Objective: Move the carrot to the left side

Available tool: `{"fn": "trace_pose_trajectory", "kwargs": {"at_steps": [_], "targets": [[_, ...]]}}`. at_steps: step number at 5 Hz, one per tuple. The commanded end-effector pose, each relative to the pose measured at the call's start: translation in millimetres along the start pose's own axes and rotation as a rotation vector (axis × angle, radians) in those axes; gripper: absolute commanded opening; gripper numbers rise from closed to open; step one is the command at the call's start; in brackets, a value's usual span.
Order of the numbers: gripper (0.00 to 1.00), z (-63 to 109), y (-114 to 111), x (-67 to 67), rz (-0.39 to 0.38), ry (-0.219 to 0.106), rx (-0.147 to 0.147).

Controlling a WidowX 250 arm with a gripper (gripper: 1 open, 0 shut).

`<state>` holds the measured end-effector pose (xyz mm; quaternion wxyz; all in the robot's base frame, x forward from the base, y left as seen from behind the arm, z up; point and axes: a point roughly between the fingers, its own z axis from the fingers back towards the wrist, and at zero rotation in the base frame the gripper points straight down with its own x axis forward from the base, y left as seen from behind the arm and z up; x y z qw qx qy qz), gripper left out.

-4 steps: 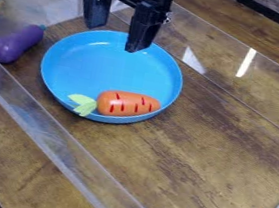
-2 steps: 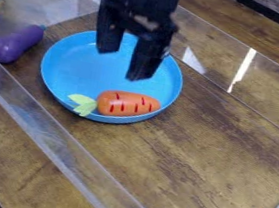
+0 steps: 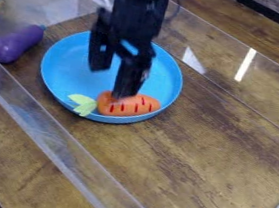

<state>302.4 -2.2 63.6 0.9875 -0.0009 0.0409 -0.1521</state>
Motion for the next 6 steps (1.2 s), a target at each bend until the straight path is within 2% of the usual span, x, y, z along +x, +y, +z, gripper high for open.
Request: {"fn": "trace_pose_trajectory", "kwargs": {"at_steps": [1, 2, 3, 4, 5, 6], "targets": [[1.0, -12.0, -5, 11.0, -0.011, -0.04, 0.025], [1.0, -1.4, 2, 5.1, 0.02, -0.073, 0.038], [1.0, -1.9, 7, 0.1, 0.042, -0.082, 0.038], [1.0, 3.2, 5, 8.0, 0.061, -0.097, 0.037], [0.0, 4.4, 4, 14.9, 0.078, -0.101, 0.035], [1.0, 10.9, 0, 20.0, 0.092, -0.114, 0.032]]}}
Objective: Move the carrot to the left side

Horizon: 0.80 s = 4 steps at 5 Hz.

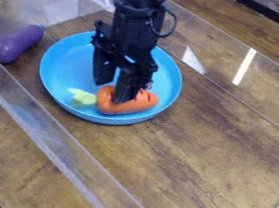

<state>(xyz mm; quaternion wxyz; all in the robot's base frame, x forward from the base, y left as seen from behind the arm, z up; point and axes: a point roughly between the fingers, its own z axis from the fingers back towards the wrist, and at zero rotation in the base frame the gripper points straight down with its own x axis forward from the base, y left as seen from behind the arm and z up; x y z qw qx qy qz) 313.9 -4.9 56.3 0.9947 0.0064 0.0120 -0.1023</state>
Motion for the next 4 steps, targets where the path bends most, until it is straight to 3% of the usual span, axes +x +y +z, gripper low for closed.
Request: {"fn": "trace_pose_trajectory", "kwargs": {"at_steps": [1, 2, 4], "targets": [[0.0, 15.7, -2, 11.7, 0.034, -0.063, 0.007], [1.0, 12.3, -2, 15.6, 0.078, -0.063, 0.0], [1.0, 0.5, 6, 30.2, 0.106, -0.071, -0.013]]}}
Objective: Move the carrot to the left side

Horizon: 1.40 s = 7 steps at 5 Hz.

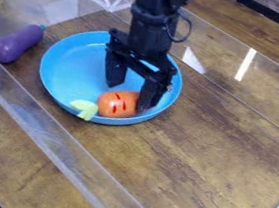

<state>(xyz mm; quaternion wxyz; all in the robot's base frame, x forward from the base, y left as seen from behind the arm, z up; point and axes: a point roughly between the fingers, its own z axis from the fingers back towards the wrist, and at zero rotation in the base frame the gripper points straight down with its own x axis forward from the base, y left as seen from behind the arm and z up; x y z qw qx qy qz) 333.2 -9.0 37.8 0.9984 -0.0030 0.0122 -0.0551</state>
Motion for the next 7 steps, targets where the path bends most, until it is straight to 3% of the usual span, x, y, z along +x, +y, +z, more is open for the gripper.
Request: {"fn": "trace_pose_trajectory", "kwargs": {"at_steps": [1, 3, 5, 7], "targets": [[1.0, 22.1, 5, 12.1, 0.006, -0.079, -0.003], [1.0, 21.1, 5, 13.4, 0.0, -0.083, -0.017], [1.0, 15.7, 24, 6.7, 0.08, -0.097, -0.03], [1.0, 22.3, 24, 7.1, 0.082, -0.075, -0.024]]}}
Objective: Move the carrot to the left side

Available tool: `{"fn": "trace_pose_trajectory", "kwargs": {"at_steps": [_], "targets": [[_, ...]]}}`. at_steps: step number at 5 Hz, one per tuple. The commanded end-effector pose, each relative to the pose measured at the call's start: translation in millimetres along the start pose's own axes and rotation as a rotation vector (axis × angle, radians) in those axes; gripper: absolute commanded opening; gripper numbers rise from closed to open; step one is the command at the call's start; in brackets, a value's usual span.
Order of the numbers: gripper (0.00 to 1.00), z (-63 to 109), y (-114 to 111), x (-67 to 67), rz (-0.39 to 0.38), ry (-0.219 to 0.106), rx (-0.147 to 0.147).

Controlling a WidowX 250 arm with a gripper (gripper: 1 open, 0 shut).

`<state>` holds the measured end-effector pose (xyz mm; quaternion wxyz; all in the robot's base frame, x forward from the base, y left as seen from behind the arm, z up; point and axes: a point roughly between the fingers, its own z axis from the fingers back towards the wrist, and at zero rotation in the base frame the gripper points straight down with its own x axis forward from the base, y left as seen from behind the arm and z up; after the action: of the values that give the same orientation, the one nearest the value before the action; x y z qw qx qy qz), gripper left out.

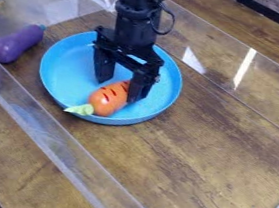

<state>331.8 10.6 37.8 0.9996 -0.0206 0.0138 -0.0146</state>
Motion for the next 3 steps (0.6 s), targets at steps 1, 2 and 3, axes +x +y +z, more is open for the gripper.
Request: {"fn": "trace_pose_trajectory", "kwargs": {"at_steps": [1, 2, 3], "targets": [[1.0, 26.7, 1, 11.4, 0.005, -0.062, 0.018], [1.0, 10.1, 3, 13.5, -0.002, -0.046, 0.029], [1.0, -1.9, 4, 15.5, -0.011, -0.03, 0.04]]}}
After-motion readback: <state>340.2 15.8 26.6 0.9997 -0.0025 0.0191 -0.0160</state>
